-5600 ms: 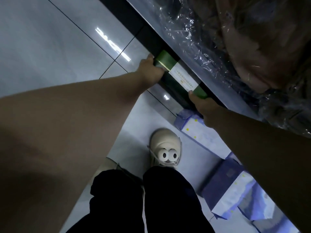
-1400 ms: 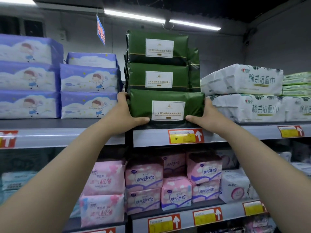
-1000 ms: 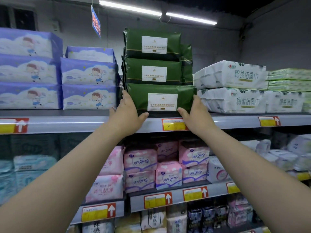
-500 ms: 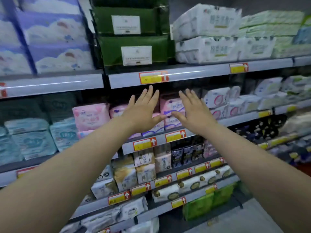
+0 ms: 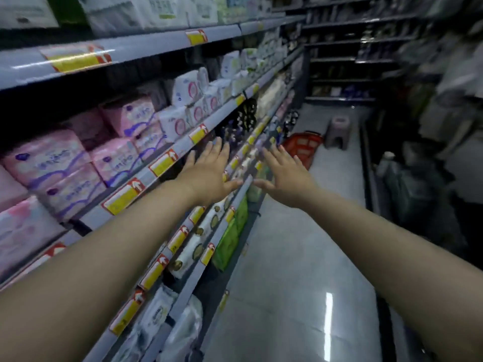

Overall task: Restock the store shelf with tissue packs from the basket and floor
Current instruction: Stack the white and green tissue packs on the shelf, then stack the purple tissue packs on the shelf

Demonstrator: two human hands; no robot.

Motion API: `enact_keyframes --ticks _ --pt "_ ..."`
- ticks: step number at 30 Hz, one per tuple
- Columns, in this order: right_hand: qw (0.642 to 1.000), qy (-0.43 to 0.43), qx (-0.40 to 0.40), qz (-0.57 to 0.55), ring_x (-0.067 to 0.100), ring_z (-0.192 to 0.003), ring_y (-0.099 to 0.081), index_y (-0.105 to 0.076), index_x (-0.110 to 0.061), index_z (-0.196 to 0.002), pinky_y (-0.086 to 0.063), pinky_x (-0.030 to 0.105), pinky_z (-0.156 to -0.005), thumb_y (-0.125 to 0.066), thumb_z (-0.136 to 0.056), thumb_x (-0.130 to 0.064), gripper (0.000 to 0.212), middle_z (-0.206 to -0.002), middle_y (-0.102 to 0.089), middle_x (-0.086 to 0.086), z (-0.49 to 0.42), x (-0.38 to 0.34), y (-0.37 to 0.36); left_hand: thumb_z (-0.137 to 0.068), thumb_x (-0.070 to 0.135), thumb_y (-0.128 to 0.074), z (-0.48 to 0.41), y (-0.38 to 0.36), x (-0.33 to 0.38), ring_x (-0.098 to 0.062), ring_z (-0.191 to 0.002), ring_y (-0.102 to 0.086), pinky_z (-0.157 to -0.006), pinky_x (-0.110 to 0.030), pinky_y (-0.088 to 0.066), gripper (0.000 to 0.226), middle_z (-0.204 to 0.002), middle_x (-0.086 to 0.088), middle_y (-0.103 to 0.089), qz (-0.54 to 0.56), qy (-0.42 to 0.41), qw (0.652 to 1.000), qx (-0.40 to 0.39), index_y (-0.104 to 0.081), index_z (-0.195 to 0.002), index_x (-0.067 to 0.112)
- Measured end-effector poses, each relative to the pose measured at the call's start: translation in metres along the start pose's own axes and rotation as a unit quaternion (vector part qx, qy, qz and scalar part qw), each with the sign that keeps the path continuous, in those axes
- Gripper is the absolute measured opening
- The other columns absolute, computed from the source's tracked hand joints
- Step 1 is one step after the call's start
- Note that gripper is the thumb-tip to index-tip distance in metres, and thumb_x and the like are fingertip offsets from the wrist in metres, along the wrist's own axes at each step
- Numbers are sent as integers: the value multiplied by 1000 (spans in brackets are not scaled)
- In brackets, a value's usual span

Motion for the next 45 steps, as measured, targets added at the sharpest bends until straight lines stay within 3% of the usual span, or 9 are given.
enact_keyframes --ticks 8,16,23,35,45 --pt "969 -247 -5 27 21 -150 7 4 -21 -155 -1 43 -120 -30 -94 -64 82 -164 5 6 207 79 -30 -93 66 -33 54 -73 134 -19 -149 14 -118 -47 5 92 -159 -1 25 -27 -196 978 -67 16 -153 19" --pt "899 -438 0 6 22 -150 6 5 -21 -156 -2 44 -120 -33 -93 -66 87 -164 4 6 421 126 -64 -94 65 -32 142 -153 295 -19 -149 14 -118 -47 4 90 -160 -4 21 -50 -375 918 -117 14 -153 16" --pt "827 -556 -48 -69 22 -151 5 5 -19 -155 -3 44 -120 -35 -93 -64 86 -163 3 8 594 122 -152 -95 62 -32 254 -259 394 -20 -149 12 -119 -48 2 88 -161 -5 19 -75 -474 852 -209 13 -153 15" --pt "716 -668 -87 -185 22 -151 5 1 -18 -156 -3 43 -120 -35 -94 -63 84 -164 3 8 764 52 -338 -95 60 -38 404 -450 440 -21 -149 9 -118 -47 0 88 -162 -5 15 -134 -573 751 -300 7 -154 13" --pt "588 -756 -73 -280 20 -150 6 1 -18 -156 -2 40 -122 -35 -96 -60 81 -164 2 7 857 -11 -533 -95 59 -37 483 -659 440 -19 -150 9 -119 -46 -2 87 -162 -5 16 -193 -617 672 -362 7 -154 13"
Point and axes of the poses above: each hand's wrist, its own z-axis away from the middle knuckle, its own y-axis out of the back of the hand, x = y × z, the point moved 10 cm from there along -z, towards the middle knuckle
